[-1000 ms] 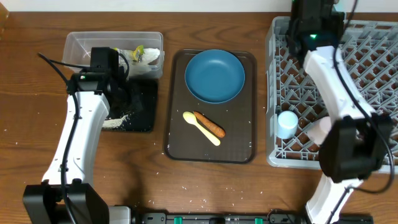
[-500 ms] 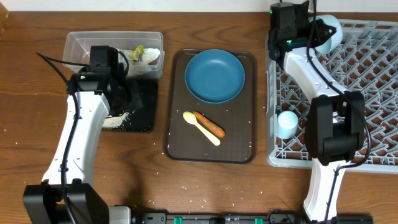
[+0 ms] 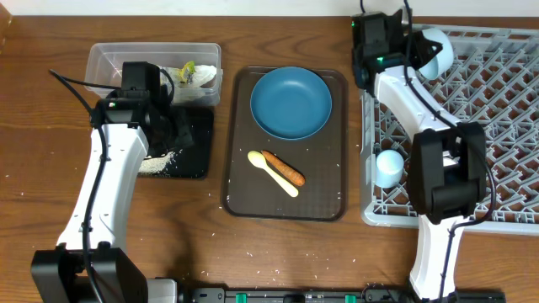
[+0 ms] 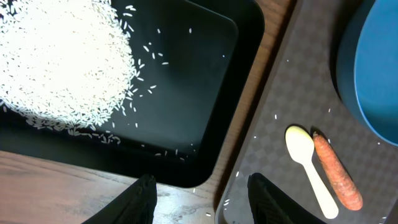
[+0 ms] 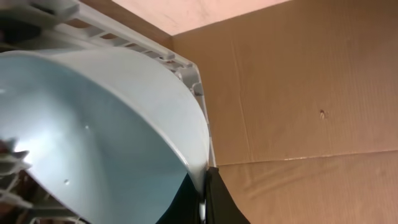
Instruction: Sort waste into correct bins and load items into the dishwasher rack
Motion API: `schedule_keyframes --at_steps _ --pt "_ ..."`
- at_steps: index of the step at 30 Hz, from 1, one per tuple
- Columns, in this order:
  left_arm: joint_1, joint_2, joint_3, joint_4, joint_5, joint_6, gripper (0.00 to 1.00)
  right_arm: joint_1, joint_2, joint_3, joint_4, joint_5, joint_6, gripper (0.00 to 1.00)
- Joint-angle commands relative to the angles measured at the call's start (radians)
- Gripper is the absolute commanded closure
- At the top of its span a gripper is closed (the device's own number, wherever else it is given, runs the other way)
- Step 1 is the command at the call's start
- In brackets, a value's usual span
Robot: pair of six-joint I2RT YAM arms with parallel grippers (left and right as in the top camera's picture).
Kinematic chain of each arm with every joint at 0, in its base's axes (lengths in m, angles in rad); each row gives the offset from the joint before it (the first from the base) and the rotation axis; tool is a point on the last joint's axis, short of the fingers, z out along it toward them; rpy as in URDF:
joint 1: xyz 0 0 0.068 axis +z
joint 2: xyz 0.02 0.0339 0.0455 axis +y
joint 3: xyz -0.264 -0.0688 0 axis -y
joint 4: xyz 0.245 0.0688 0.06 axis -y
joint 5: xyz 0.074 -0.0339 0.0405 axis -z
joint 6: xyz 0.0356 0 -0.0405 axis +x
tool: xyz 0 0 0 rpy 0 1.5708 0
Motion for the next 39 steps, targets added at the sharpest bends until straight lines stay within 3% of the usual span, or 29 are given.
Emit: schedule_keyframes --at_steps 1,3,6,10,14,20,26,30,34,39 --pt "0.003 -0.017 -0.006 0.001 -0.014 0.002 0.5 0.032 0.007 0.002 -0.005 -0.02 0.024 0.95" --pt "0.003 -0.017 -0.006 0.003 -0.014 0.002 0.5 0.046 0.007 0.002 -0.005 -0.041 0.024 0.86" --pt "0.003 -0.017 -0.006 0.005 -0.014 0.002 0.5 0.07 0.007 0.002 -0.005 -0.042 0.024 0.6" --pt "0.003 -0.017 -0.006 0.005 -0.013 0.002 0.5 0.109 0.007 0.003 -0.001 -0.042 0.024 0.41" --pt "0.003 -0.017 -0.006 0.005 -0.013 0.002 0.5 0.142 0.006 0.003 0.039 -0.042 0.027 0.31" --pt "0.003 -0.017 -0.006 0.004 -0.013 0.003 0.49 0.175 -0.023 0.005 0.112 -0.042 0.027 0.26" --pt "-0.03 -0.017 -0.006 -0.038 0.024 0.128 0.49 0.173 -0.142 0.005 0.098 -0.076 0.111 0.23" --pt "-0.104 -0.017 -0.006 -0.09 0.068 0.135 0.5 0.164 -0.257 0.005 -0.141 -0.3 0.293 0.14" --pt "-0.201 -0.017 -0.006 -0.123 0.134 0.133 0.5 0.117 -0.343 0.005 -0.367 -0.726 0.474 0.01" --pt "-0.362 -0.016 -0.006 -0.102 0.132 0.133 0.49 0.023 -0.376 0.005 -0.506 -1.161 0.488 0.01"
